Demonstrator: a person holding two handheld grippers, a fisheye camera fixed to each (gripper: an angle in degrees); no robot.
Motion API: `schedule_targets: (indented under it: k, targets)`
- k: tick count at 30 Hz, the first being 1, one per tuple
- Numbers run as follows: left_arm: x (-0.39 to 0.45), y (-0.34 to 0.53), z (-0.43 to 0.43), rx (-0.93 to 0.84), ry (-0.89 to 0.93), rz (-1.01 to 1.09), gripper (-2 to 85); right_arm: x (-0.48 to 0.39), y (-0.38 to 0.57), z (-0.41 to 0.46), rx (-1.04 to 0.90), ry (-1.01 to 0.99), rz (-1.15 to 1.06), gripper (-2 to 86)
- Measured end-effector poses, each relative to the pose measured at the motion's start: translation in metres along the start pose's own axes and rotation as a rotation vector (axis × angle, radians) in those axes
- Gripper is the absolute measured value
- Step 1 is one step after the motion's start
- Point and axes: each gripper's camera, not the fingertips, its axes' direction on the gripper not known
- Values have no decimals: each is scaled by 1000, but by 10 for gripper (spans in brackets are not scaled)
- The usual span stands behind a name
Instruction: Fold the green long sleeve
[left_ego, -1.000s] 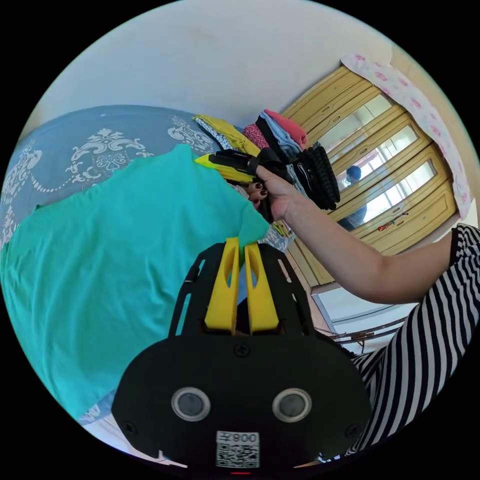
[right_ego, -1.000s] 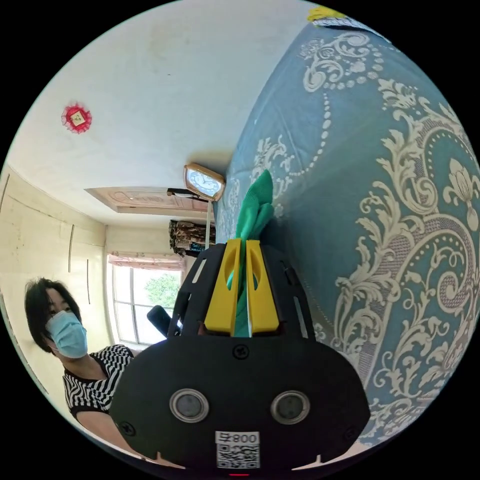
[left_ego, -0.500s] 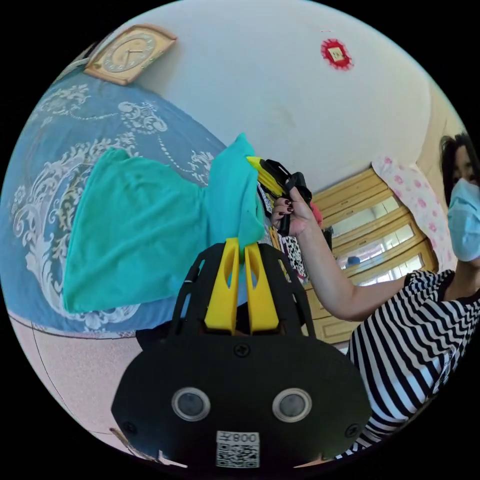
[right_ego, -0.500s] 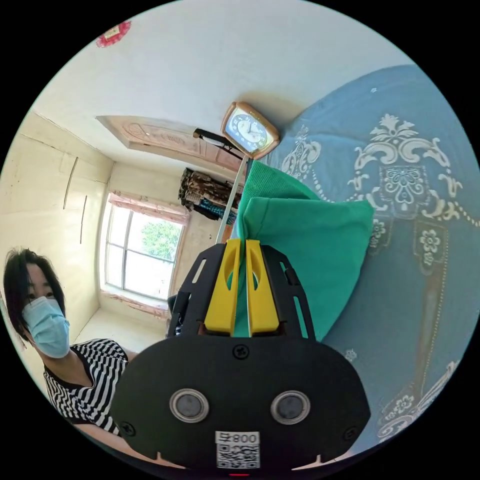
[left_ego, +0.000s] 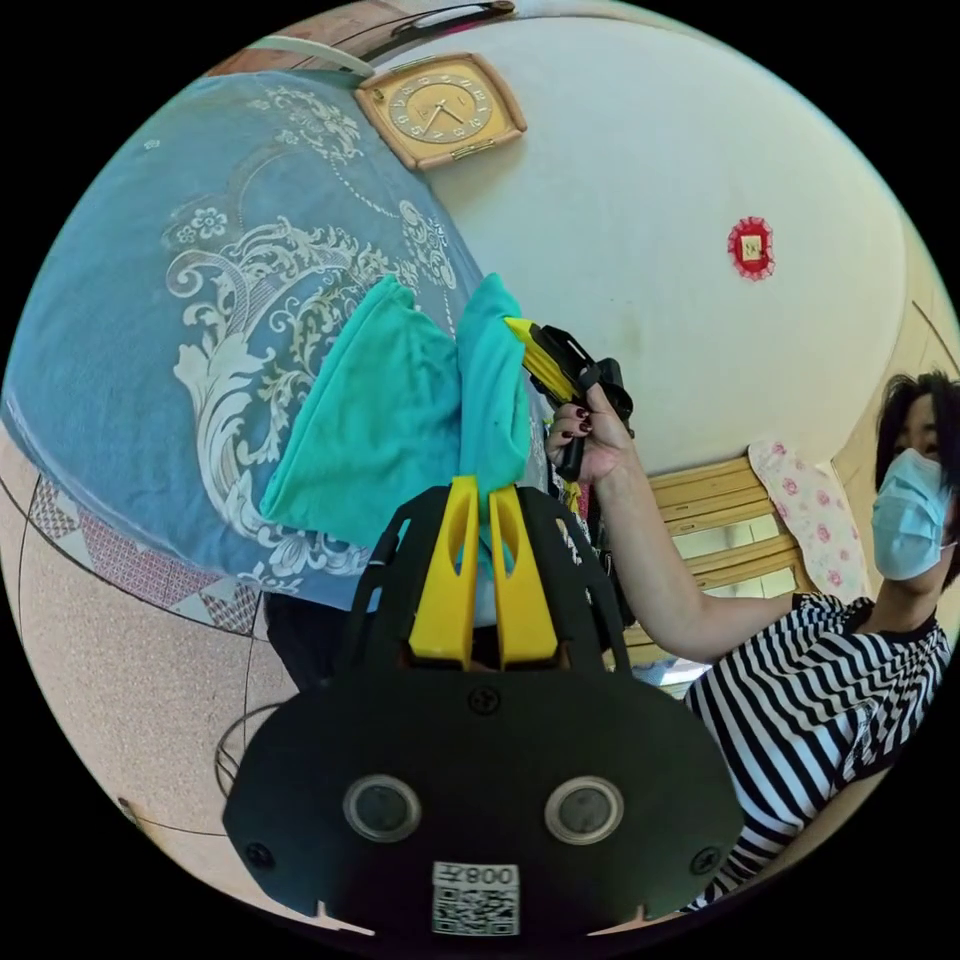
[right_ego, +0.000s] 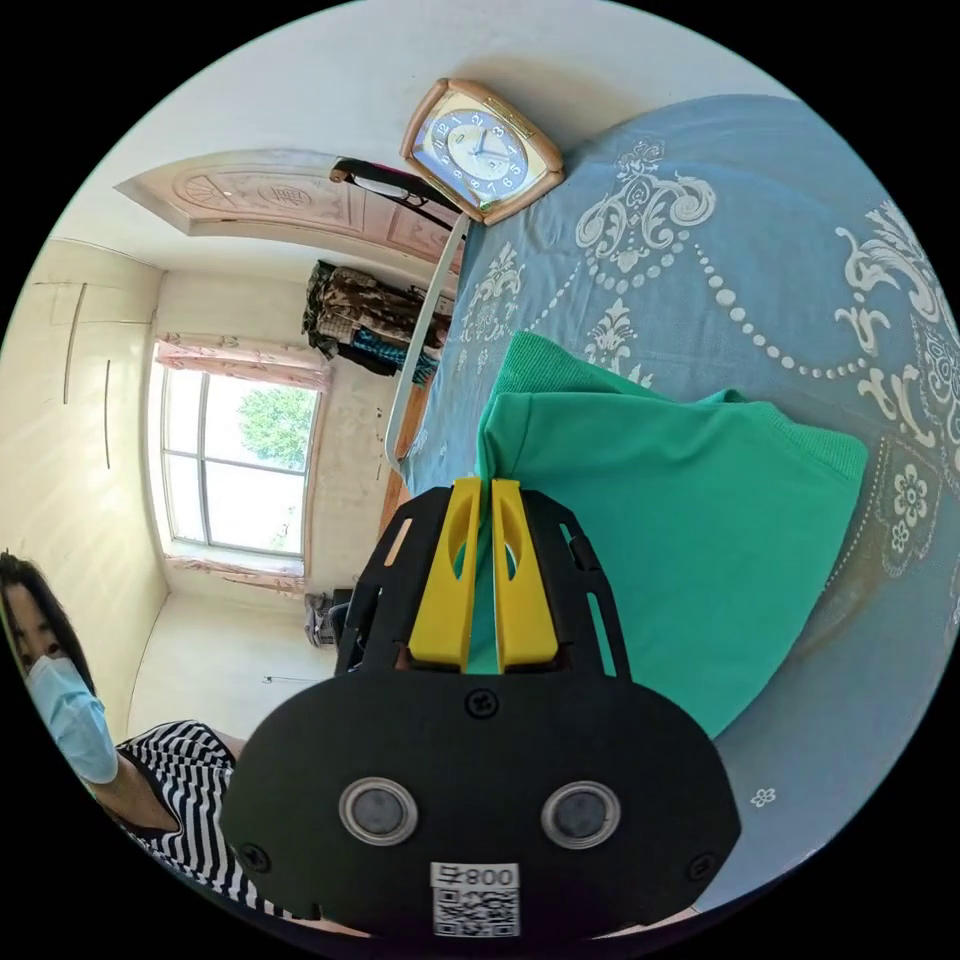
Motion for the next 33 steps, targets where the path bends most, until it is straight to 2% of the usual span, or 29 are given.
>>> schedule_targets:
  k: [16,24,29,33]
  targets:
    - [-69,-14,-115,111,75,-223,23,17,-31,110,-159,75,102,20]
    - [-62,-16,-155,142,38,-215,24,-2,-21,93,-70,-157,-6,19]
    - [-39,-14,-179,174,-37,-171,20,-18,33,51,-116,-107,-153,13]
    - [-17,-15,-184,182,-94,-117,17,-18,107,25,-139,8,-163,4]
